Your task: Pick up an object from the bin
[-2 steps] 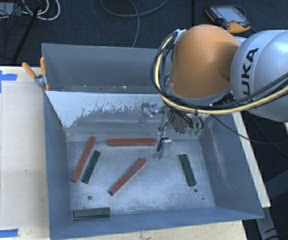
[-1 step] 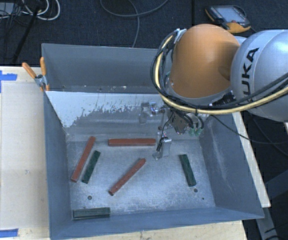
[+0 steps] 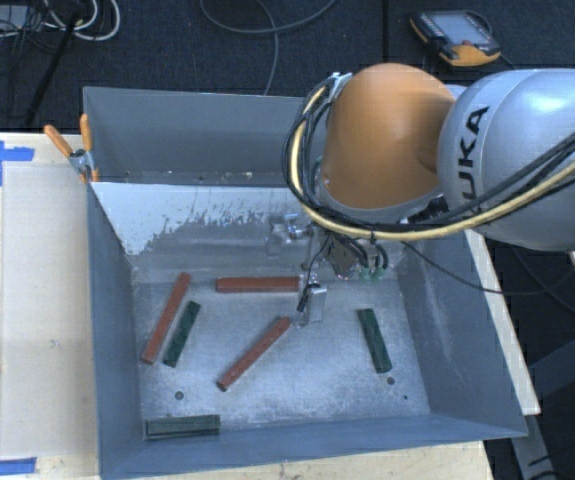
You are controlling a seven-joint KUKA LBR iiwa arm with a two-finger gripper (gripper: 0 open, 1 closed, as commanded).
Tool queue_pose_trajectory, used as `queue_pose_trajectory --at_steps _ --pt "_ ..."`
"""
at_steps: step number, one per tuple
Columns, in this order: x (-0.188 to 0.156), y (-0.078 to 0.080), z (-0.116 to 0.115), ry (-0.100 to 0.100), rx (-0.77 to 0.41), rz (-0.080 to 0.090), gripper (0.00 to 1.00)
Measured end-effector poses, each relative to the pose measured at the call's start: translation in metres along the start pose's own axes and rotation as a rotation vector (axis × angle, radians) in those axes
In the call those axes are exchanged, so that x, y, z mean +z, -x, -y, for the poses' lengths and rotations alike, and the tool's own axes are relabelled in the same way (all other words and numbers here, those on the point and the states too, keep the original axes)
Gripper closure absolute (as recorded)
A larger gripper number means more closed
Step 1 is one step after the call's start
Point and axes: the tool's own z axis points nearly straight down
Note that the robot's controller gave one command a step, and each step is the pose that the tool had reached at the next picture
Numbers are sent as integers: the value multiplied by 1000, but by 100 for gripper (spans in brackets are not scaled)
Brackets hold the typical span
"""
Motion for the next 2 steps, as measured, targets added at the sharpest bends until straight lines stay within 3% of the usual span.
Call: queue_pose_trajectory --at_steps 2 --pt "110 19 -3 0 -24 4 0"
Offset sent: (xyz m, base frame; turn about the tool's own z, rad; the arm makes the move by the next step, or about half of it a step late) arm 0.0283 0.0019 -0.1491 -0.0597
